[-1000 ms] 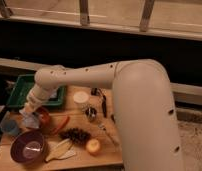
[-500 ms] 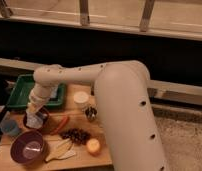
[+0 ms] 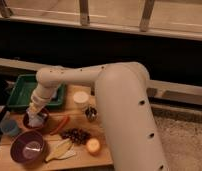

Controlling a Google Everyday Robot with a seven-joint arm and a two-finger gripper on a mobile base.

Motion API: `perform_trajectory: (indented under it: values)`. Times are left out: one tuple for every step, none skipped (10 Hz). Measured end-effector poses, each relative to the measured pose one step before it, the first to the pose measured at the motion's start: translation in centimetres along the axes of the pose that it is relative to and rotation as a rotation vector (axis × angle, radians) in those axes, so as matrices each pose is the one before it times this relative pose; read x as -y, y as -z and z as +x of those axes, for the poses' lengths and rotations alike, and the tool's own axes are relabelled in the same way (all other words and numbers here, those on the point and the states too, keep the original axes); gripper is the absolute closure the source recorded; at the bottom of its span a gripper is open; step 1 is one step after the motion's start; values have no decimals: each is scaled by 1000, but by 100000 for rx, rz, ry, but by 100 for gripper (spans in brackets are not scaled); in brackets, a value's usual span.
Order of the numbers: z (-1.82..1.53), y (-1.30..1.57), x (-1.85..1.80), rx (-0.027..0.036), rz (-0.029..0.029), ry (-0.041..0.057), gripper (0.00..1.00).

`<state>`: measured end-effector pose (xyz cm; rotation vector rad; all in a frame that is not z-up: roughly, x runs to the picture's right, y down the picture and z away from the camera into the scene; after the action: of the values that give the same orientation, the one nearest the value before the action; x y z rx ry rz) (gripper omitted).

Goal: Wipe red bowl with towel

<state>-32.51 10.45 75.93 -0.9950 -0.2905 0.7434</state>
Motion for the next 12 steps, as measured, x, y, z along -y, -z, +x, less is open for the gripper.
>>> perform_trajectory:
  values:
    - [97,136,52,-194,-184,452,100]
    - [307,-197,45,-1384,-708,613,100]
    - [187,-512,70,-395,-1349,-88,100]
    - [454,-817,483,-534,-1885,-1154,100]
    - [591,-998,766,-448,-2226,-1759,100]
    - [242,-477,482,-83,-1380,-1215,100]
    - [-62,-83,199,-21,-580,-459,100]
    - [-259,-5,164,-145,-100,-141,100]
    - [-215,-23,47,-94,123,99,100]
    - [-411,-105,-28,6,86,362,100]
    - [-452,-48,105,263,2,387,100]
    - [-632,-401,226,11,-507,611,100]
